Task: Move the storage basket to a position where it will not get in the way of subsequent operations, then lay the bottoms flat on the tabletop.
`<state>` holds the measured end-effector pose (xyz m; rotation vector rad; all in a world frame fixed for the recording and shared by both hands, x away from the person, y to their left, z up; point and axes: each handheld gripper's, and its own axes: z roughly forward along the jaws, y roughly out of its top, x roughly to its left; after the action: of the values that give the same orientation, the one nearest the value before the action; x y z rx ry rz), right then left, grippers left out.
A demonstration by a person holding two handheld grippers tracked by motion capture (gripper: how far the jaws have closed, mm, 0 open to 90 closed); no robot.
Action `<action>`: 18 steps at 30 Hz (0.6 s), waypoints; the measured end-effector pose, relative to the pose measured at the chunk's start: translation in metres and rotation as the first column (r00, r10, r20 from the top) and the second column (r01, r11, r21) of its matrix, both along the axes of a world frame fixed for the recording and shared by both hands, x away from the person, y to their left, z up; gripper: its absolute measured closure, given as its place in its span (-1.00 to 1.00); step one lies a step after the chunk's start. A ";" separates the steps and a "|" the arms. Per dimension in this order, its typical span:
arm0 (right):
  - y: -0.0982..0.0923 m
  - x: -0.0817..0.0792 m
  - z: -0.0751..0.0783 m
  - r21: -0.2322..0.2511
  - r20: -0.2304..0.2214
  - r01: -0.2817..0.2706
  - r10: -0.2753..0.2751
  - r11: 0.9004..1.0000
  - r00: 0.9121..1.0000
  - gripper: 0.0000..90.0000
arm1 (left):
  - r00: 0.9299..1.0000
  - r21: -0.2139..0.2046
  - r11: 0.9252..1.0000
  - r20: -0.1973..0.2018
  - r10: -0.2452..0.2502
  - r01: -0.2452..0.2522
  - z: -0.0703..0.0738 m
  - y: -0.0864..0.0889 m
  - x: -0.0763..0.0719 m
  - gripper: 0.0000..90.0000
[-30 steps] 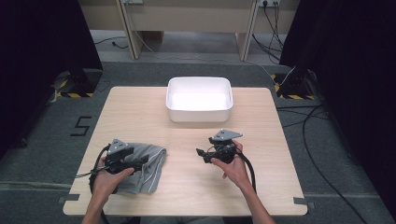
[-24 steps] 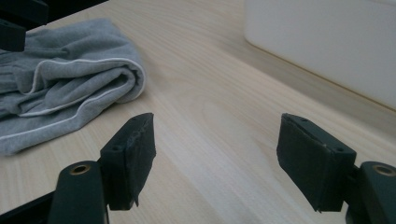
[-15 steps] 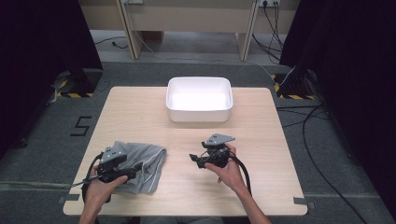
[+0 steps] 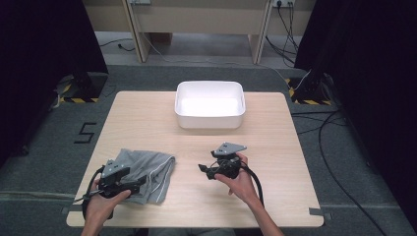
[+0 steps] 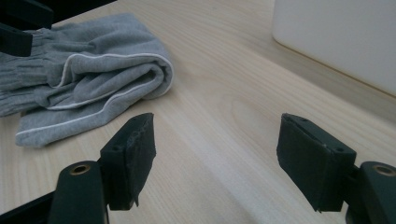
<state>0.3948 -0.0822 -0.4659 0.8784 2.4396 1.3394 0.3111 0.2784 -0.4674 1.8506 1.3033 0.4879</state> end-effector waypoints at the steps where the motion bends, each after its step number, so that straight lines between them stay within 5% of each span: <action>1: 0.000 -0.001 0.000 0.000 -0.002 0.000 0.000 1.000 1.000 -0.36 | 1.000 0.001 1.000 -0.001 0.002 -0.002 0.000 0.001 -0.001 -0.45; 18: 0.004 -0.004 -0.002 0.000 -0.013 -0.020 0.020 1.000 1.000 -0.36 | 0.999 0.023 1.000 -0.049 -0.021 0.022 -0.015 -0.007 0.000 -0.45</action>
<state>0.3909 -0.0778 -0.4675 0.8683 2.4642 1.3447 0.3111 0.2713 -0.4823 1.9045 1.3141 0.4509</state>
